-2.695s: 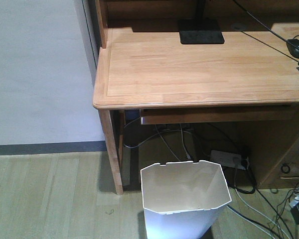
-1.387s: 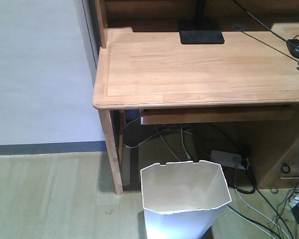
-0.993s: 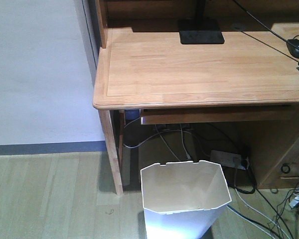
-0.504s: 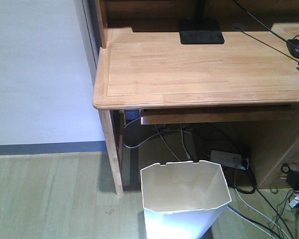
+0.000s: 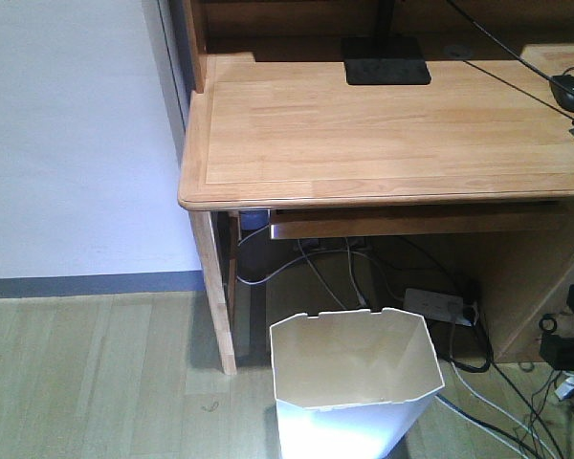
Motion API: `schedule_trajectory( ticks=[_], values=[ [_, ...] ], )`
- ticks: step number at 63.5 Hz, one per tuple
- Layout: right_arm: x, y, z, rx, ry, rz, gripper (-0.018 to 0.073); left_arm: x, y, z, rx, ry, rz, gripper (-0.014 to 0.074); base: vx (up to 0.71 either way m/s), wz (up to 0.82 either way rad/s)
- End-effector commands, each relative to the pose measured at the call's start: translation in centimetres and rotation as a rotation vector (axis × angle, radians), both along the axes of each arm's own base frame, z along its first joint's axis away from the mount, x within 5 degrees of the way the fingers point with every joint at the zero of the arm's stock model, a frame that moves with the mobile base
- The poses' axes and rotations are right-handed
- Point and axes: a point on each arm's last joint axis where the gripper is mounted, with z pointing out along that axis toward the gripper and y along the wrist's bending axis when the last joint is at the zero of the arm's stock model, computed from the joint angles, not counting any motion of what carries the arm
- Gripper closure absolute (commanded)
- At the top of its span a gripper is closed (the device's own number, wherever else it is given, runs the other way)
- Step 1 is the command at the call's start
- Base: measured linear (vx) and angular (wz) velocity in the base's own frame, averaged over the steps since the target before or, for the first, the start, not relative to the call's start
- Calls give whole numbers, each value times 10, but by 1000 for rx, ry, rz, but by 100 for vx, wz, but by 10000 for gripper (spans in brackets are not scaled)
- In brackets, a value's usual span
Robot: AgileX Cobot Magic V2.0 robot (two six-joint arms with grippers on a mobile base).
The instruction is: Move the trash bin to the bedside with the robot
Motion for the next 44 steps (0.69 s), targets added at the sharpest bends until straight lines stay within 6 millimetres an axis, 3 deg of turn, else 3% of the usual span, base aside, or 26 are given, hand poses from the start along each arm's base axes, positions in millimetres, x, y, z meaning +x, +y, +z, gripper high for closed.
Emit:
schedule_trajectory(
  ticks=[1,18,44],
  values=[
    [6,-1,15,-5,-89,-5,389,1,0,5,4,-77,-4,603,0,0],
    [6,-1,14,-1,-86,-7,136,1,0,5,4,-77,-4,603,0,0],
    [6,1,13,76,-50,-37,115,1,0,5,4,-77,-4,603,0,0]
  ],
)
